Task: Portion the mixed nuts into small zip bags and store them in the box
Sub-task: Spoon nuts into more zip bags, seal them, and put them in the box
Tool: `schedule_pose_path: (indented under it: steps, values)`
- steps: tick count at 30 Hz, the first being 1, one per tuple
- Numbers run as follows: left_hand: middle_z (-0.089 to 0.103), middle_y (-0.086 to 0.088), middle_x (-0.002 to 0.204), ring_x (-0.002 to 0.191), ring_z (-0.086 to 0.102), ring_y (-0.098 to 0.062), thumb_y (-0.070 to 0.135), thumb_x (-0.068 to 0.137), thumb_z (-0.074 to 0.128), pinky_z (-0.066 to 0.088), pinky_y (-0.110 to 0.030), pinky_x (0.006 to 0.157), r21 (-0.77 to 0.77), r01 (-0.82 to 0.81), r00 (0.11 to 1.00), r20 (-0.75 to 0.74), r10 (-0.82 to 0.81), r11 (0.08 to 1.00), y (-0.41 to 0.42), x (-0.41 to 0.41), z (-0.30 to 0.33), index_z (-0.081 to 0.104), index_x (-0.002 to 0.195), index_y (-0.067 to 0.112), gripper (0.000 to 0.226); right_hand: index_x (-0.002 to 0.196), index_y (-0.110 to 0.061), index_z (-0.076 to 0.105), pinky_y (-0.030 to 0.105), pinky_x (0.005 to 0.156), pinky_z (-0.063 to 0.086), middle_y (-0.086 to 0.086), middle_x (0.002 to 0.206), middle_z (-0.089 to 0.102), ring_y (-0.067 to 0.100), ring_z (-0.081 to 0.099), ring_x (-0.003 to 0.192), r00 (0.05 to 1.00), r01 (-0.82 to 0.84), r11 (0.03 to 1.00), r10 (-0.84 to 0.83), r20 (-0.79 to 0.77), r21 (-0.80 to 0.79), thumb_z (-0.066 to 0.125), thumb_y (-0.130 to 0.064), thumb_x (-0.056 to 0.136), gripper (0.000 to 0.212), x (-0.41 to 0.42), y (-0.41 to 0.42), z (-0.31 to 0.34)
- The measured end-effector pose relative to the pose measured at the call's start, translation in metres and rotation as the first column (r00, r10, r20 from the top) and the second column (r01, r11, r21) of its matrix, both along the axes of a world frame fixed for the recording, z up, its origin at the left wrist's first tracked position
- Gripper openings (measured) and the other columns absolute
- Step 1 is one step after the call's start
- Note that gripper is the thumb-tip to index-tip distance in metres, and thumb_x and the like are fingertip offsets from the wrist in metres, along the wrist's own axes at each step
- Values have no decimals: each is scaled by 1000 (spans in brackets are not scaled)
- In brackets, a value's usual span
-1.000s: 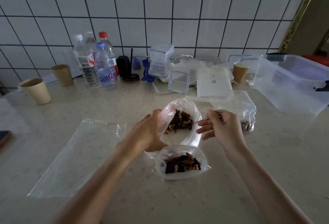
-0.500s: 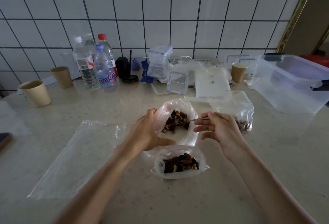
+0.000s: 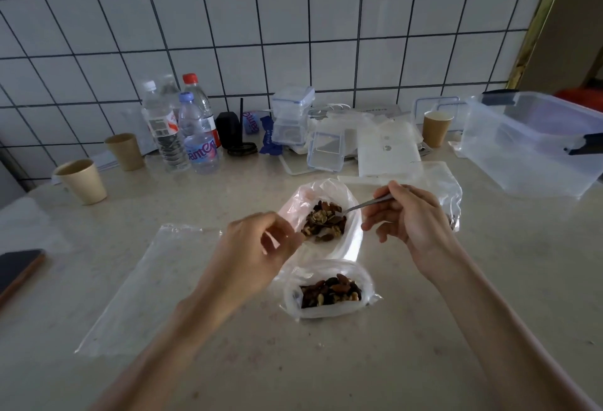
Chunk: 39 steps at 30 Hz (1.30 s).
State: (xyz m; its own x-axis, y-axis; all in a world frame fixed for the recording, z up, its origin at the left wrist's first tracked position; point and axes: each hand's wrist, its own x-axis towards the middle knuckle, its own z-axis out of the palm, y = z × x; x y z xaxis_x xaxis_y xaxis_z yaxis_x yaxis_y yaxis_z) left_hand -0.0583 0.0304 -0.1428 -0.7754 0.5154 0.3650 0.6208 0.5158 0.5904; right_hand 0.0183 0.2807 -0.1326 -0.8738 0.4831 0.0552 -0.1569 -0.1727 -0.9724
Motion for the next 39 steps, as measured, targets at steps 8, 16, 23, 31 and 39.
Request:
schedule_pose_path:
  steps: [8, 16, 23, 31, 39]
  values:
    - [74, 19, 77, 55, 70, -4, 54, 91, 68, 52, -17, 56, -25, 7, 977, 213, -1, 1000, -6, 27, -14, 76, 85, 34, 22, 83, -7, 66, 31, 41, 43, 22, 67, 66, 34, 65, 54, 981, -191, 977, 192, 3, 97, 44, -24, 110, 38, 14, 9, 11]
    - [74, 12, 75, 47, 69, -11, 44, 98, 67, 52, -30, 53, 50, -88, 964, 255, 72, 995, 0, 21, -23, 73, 79, 32, 23, 82, -14, 61, 26, 47, 42, 13, 62, 64, 31, 61, 53, 945, -239, 733, 327, -21, 637, 42, -34, 109, 39, 25, -5, 19]
    - [71, 19, 75, 40, 63, -5, 39, 98, 68, 47, -18, 47, 38, -95, 995, 48, 93, 995, -2, 19, -31, 73, 82, 33, 18, 83, -14, 61, 14, 55, 40, 9, 62, 60, 14, 56, 52, 933, -109, 671, 323, -157, 734, 42, -33, 108, 36, 32, -10, 23]
    - [68, 27, 78, 59, 62, 0, 64, 86, 69, 44, -22, 55, 39, -238, 971, 2, 238, 970, 0, -3, -13, 68, 74, 40, 27, 92, -3, 61, 35, 44, 42, 13, 66, 70, 27, 65, 53, 990, -36, 909, 90, -113, 416, 41, -24, 113, 35, 9, -6, 6]
    - [63, 5, 86, 74, 60, -14, 70, 90, 58, 45, -31, 63, -343, -234, 943, 149, 298, 910, 39, -55, -16, 59, 89, 16, 54, 101, 1, 66, 33, 49, 56, 17, 87, 79, 32, 78, 73, 993, -77, 982, 59, 102, 174, 49, -26, 110, 34, -1, -3, -11]
